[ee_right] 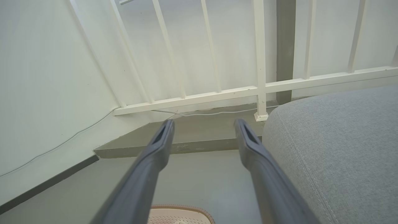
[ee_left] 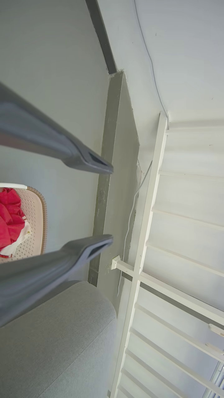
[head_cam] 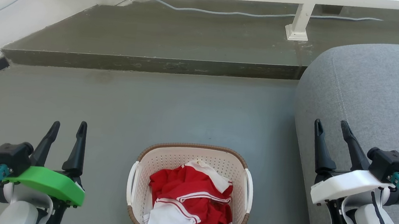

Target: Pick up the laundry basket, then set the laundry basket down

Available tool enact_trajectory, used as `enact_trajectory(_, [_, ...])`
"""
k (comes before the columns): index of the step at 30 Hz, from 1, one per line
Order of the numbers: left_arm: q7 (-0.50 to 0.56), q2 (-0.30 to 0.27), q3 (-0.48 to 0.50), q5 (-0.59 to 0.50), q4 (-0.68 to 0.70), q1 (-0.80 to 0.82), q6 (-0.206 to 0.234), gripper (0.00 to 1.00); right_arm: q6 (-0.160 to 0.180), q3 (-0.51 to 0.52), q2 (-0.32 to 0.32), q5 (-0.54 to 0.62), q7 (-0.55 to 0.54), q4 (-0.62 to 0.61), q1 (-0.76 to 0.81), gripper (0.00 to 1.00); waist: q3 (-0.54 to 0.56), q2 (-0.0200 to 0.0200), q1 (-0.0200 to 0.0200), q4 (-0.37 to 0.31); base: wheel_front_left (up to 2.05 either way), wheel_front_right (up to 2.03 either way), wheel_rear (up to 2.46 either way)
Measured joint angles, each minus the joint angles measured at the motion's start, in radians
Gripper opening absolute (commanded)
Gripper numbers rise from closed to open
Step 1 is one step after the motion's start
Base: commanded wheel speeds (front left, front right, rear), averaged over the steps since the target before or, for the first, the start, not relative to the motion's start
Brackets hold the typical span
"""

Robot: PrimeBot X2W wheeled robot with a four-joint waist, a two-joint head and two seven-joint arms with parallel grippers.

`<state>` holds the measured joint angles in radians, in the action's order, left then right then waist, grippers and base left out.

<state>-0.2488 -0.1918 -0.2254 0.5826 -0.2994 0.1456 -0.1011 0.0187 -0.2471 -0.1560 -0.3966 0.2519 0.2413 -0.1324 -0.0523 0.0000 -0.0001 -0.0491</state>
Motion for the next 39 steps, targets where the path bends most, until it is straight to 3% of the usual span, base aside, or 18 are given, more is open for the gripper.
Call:
enact_trajectory(32, [0.0, 0.057, 0.061, -0.069, 0.024, -0.048, -0.021, 1.0, -0.054, 0.078, 0.052, 0.082, 0.0, -0.011, 0.041, 1.0, 0.006, 0.0, 0.0001, 0.001, 0.0, 0.0, 0.0])
enact_trajectory(33, [0.0, 0.059, 0.061, -0.068, 0.024, -0.048, -0.021, 0.0, -0.054, 0.08, 0.053, 0.082, 0.0, -0.011, 0.041, 0.0, 0.006, 0.0, 0.0001, 0.001, 0.0, 0.0, 0.0])
enact_trajectory(39, [0.003, 0.085, 0.053, -0.058, -0.017, -0.077, -0.021, 0.0, -0.053, 0.076, 0.07, 0.078, -0.002, 0.035, 0.083, 0.0, 0.007, 0.0, 0.0001, 0.001, 0.0, 0.0, 0.0])
